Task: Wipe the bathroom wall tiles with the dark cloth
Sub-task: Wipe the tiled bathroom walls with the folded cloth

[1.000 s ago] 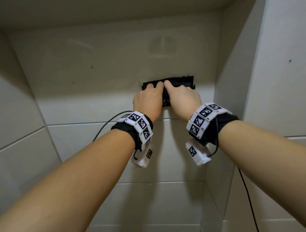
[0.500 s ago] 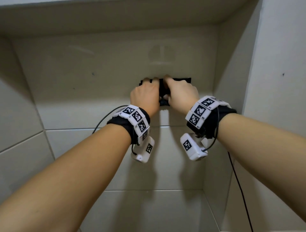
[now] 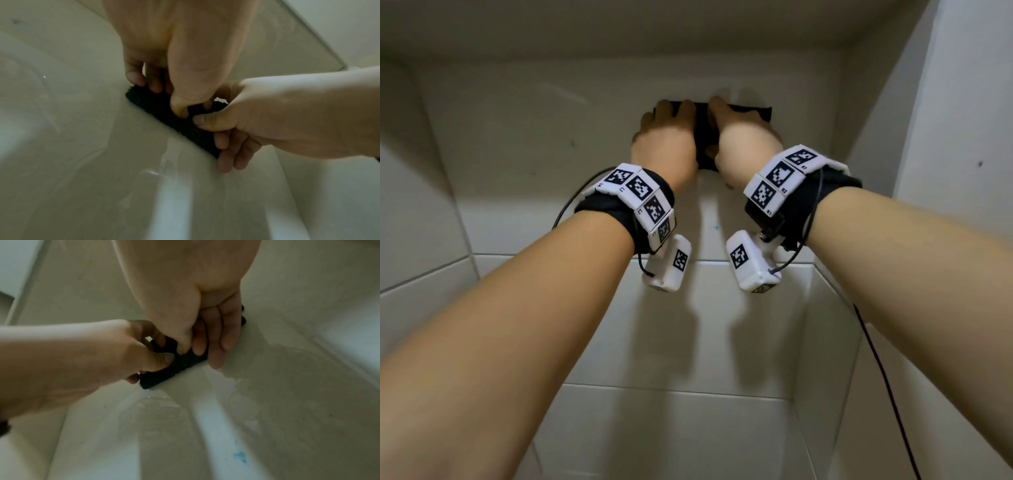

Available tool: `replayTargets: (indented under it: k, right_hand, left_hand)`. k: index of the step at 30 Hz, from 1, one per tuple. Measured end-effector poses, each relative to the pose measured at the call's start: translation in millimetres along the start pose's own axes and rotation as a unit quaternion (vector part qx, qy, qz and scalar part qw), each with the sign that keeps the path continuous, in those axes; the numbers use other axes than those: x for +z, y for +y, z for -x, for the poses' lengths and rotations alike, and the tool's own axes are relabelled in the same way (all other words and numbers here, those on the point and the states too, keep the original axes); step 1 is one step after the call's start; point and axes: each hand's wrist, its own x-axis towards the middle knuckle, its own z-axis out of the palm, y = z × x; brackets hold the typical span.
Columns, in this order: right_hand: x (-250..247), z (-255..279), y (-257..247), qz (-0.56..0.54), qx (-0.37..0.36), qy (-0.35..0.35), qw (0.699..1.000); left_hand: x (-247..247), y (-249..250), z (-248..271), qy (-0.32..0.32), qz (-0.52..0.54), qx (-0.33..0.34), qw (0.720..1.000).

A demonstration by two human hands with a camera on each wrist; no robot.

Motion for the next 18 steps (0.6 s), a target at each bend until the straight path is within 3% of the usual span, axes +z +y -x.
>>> replayTargets:
  k: [10, 18]
  right_hand:
    - [33.4, 38.9, 4.1, -0.019, 0.009, 0.002, 1.000]
    - [54.8, 59.3, 5.0, -0.024, 0.016, -0.015, 0.999]
  left_hand:
    - [19.8, -1.5, 34.6, -0.039, 0.038, -0.008, 0.998]
    - [41.3, -9.1, 59.4, -0.030, 0.039, -0.005, 0.999]
